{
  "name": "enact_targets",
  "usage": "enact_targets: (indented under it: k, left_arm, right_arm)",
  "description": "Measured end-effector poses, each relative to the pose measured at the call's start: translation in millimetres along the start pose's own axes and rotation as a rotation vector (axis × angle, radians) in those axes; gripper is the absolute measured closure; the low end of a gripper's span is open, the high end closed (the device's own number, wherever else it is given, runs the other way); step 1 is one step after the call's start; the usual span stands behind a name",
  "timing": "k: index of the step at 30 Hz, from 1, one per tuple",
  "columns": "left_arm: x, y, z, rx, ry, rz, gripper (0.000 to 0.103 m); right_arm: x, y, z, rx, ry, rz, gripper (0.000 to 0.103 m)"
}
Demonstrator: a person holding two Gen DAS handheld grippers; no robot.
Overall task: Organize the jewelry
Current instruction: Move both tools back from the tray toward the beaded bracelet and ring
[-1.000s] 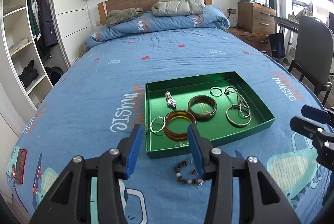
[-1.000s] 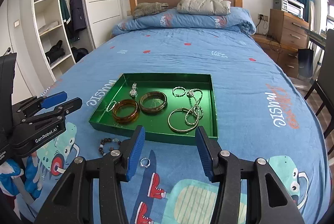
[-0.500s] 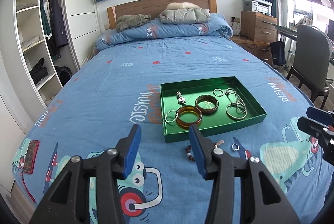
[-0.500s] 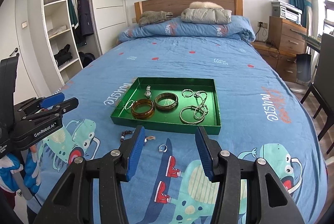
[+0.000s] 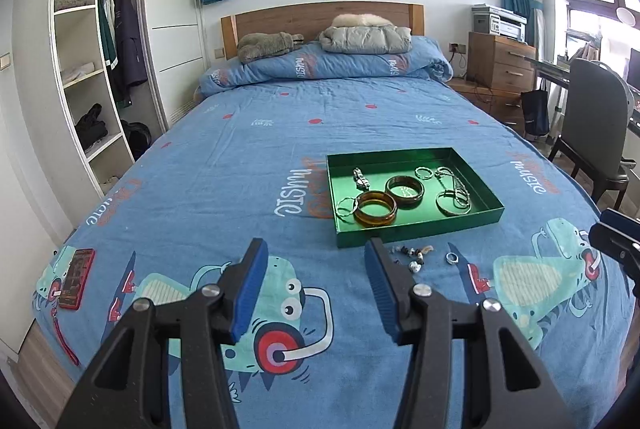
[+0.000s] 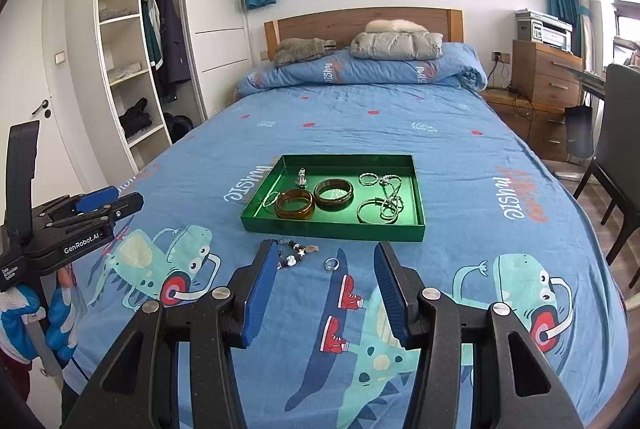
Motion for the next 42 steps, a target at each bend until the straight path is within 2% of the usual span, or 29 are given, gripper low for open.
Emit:
enact_targets:
  k: [5, 11, 22, 34, 42]
  left_arm:
    - [6, 3, 7, 0.002, -0.015, 0.015, 0.054]
    - [32, 8, 21, -0.006, -0.062, 0.044, 0.054]
    - [98, 20, 42, -0.013, -0.155, 0.112, 0.054]
    - [168, 40, 63, -0.058, -0.254, 0.232, 0.054]
    - [199, 51, 73, -0.06, -0.304, 0.287, 0.055]
  right_arm:
    - [0, 6, 5, 0.013, 0.001, 0.001, 0.054]
    - [19, 14, 16, 0.02, -0.04, 0.002, 0.058]
    - [88, 22, 37, 0.004, -0.139, -0.033, 0.061]
    - [168, 17, 69, -0.058, -0.266, -0.115, 0.062]
    - [199, 14, 83, -0.095, -0.317, -0.125, 0.071]
Point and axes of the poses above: each gripper's, at about its wrist camera, not at the fingertips, and x roughly the way its jaws point, y to its right, z to its underside, the point moved 5 cm from there along x, roughly the way its jaws point, and after that the axes turned 5 degrees about y, right-handed, at the moved point
